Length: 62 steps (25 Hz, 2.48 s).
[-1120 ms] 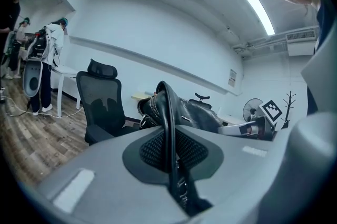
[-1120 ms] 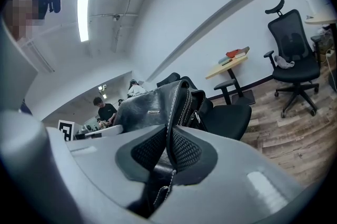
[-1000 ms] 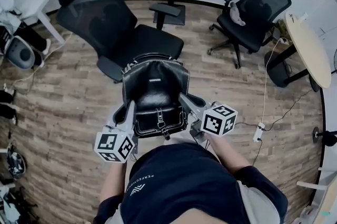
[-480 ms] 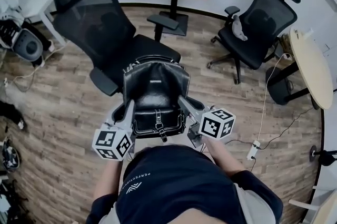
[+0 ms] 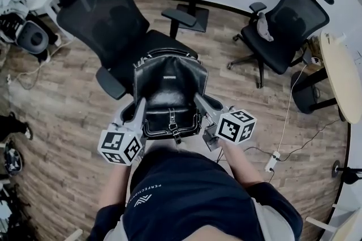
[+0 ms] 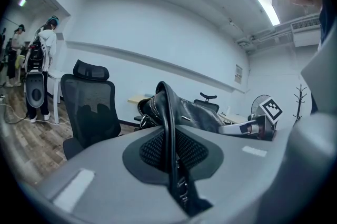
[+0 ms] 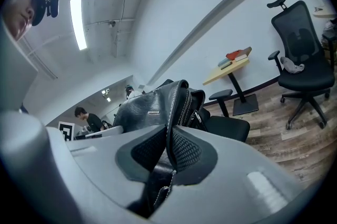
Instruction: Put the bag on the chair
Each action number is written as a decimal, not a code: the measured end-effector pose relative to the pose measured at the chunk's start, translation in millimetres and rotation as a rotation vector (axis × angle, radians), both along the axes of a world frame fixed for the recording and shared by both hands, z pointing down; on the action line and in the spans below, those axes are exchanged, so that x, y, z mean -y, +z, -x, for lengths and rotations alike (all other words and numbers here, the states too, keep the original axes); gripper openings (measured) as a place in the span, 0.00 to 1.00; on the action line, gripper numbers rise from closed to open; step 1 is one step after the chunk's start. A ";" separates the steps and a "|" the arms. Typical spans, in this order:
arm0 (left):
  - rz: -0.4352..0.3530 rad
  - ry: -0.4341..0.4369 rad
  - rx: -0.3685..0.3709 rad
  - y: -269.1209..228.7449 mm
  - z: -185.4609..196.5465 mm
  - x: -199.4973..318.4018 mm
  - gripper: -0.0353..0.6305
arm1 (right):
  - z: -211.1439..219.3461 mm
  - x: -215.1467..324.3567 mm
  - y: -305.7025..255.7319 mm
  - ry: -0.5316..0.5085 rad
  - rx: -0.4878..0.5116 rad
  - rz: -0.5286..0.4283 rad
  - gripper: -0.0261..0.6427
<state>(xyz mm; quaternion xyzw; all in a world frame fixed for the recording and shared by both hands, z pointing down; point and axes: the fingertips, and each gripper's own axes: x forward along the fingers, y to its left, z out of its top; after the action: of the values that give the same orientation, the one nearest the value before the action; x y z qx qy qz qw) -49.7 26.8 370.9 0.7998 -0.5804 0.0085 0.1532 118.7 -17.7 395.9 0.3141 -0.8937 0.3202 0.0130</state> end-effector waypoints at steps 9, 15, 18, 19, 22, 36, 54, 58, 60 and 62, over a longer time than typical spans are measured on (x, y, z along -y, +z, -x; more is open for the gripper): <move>0.024 0.034 -0.023 12.8 9.6 53.8 0.13 | 6.8 43.8 6.4 0.045 -0.040 0.010 0.09; 0.023 0.075 -0.021 17.8 17.8 116.2 0.13 | 12.8 96.9 9.9 0.104 -0.051 0.022 0.09; 0.027 0.090 -0.025 24.3 22.7 140.2 0.13 | 16.9 118.3 15.9 0.125 -0.055 0.029 0.09; 0.029 0.095 -0.028 24.9 24.2 151.4 0.13 | 18.3 128.6 16.3 0.131 -0.057 0.031 0.09; 0.036 0.113 -0.034 27.3 31.0 187.0 0.13 | 24.6 160.7 17.7 0.148 -0.061 0.038 0.09; 0.064 0.184 -0.019 77.0 51.9 281.4 0.13 | 44.9 240.0 66.0 0.227 -0.060 0.094 0.09; 0.065 0.198 0.025 150.2 68.9 354.2 0.13 | 62.4 299.1 132.4 0.323 -0.106 0.132 0.09; 0.058 0.228 0.030 158.1 67.7 368.1 0.13 | 63.0 307.6 141.1 0.349 -0.104 0.144 0.09; 0.050 0.239 0.026 163.8 70.1 373.2 0.13 | 65.9 309.9 145.6 0.353 -0.101 0.146 0.09; 0.048 0.242 0.019 172.5 74.6 377.8 0.13 | 70.5 311.8 151.5 0.350 -0.099 0.152 0.09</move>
<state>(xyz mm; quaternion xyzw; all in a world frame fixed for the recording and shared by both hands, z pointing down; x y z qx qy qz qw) -124.3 -351.0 543.4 0.8600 -0.4805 0.0486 0.1648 48.3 -329.5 547.5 0.4782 -0.7970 0.3682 0.0245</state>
